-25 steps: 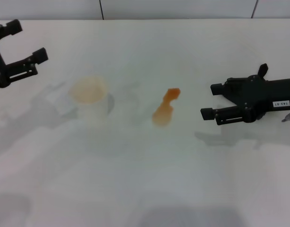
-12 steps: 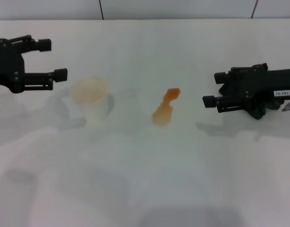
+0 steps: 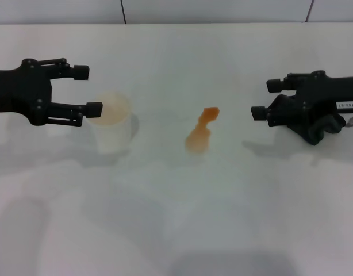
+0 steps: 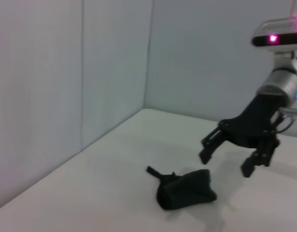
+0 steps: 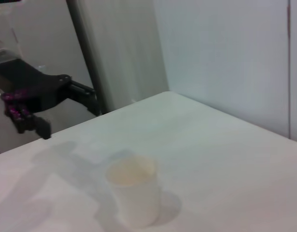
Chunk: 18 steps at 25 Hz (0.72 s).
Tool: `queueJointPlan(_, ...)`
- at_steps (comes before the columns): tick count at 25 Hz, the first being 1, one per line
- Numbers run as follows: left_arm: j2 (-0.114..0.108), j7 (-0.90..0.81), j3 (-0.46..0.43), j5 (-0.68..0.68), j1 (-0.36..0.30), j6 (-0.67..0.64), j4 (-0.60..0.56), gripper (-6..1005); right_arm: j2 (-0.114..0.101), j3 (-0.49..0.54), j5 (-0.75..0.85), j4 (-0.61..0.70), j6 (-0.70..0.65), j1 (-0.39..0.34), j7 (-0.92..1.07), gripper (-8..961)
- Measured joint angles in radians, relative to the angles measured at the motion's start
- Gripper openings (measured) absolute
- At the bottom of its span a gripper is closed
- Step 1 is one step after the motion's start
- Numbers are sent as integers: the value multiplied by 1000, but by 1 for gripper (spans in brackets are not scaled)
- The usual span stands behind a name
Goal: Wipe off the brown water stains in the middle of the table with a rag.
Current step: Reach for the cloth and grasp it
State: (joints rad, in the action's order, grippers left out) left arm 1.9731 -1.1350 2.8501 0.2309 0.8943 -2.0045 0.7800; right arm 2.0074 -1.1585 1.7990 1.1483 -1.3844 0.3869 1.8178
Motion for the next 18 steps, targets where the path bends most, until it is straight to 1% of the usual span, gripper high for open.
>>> queueJointPlan(5, 0, 0, -2, 9, -6, 0, 0, 891, -2, 3, 1, -7, 19, 11, 2, 827)
queueJointPlan(11, 9, -2, -2, 9, -11, 0, 5, 891, -4, 3, 28, -7, 49, 30, 50, 827)
queueJointPlan(14, 12, 2, -2, 8, -12, 2, 5, 891, -6, 14, 61, -3, 59, 45, 101, 826)
queueJointPlan(16, 13, 3, -2, 8, -13, 2, 5, 891, -7, 38, 111, 0, 63, 68, 164, 826)
queueJointPlan(18, 23, 17, -1, 4, -13, 3, 5, 891, -7, 59, 175, 1, 63, 95, 231, 826)
